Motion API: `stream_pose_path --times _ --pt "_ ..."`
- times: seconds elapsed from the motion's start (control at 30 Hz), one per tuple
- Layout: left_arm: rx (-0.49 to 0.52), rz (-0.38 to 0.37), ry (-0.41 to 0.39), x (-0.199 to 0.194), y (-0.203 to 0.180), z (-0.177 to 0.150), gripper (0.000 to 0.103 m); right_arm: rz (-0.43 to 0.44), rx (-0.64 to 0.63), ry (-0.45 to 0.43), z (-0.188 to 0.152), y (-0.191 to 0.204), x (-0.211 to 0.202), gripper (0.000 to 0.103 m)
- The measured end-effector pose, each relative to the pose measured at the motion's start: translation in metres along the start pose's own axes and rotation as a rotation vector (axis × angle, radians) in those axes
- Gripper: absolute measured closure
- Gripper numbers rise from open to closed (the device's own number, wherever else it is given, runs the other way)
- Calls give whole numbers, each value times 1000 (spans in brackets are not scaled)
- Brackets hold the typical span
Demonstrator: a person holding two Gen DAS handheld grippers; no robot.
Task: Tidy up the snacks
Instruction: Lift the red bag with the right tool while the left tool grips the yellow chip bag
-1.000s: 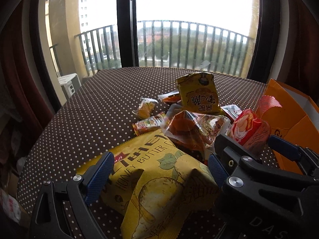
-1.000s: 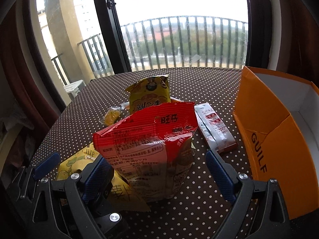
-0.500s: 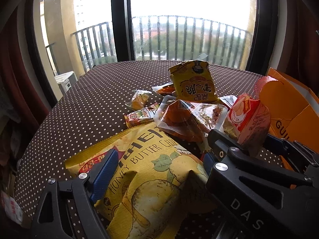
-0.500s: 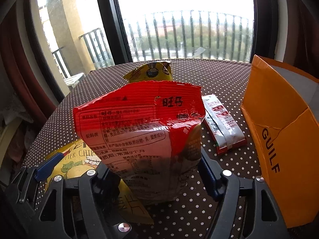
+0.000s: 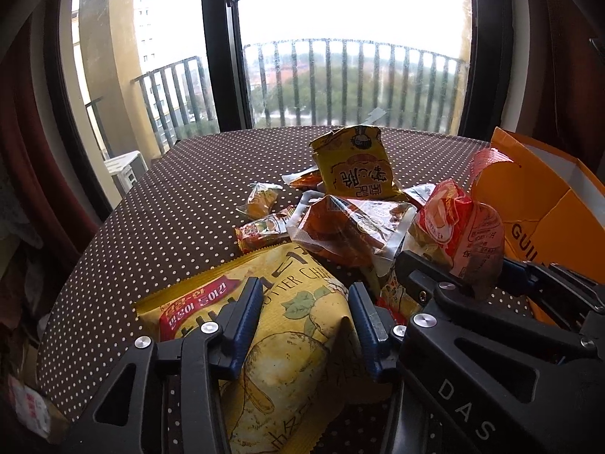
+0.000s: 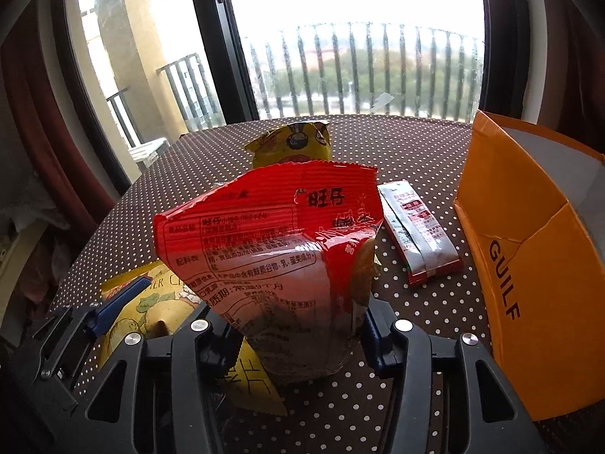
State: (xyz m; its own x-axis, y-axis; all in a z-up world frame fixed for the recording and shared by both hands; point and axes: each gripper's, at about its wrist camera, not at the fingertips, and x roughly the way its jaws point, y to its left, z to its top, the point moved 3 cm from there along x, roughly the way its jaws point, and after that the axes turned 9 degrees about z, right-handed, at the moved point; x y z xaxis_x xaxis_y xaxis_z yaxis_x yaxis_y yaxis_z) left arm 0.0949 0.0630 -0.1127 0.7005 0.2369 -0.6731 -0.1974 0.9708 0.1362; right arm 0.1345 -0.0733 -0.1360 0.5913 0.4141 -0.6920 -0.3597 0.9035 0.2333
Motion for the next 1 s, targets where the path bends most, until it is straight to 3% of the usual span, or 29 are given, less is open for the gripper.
stream_pose_path --times 0.33,1.0 --pt "-5 1 -25 -8 -1 0 67 -2 5 -20 -1 -1 -11 48" --pt "-8 16 -133 -49 -15 24 71 13 -7 -140 13 -2 -50 48"
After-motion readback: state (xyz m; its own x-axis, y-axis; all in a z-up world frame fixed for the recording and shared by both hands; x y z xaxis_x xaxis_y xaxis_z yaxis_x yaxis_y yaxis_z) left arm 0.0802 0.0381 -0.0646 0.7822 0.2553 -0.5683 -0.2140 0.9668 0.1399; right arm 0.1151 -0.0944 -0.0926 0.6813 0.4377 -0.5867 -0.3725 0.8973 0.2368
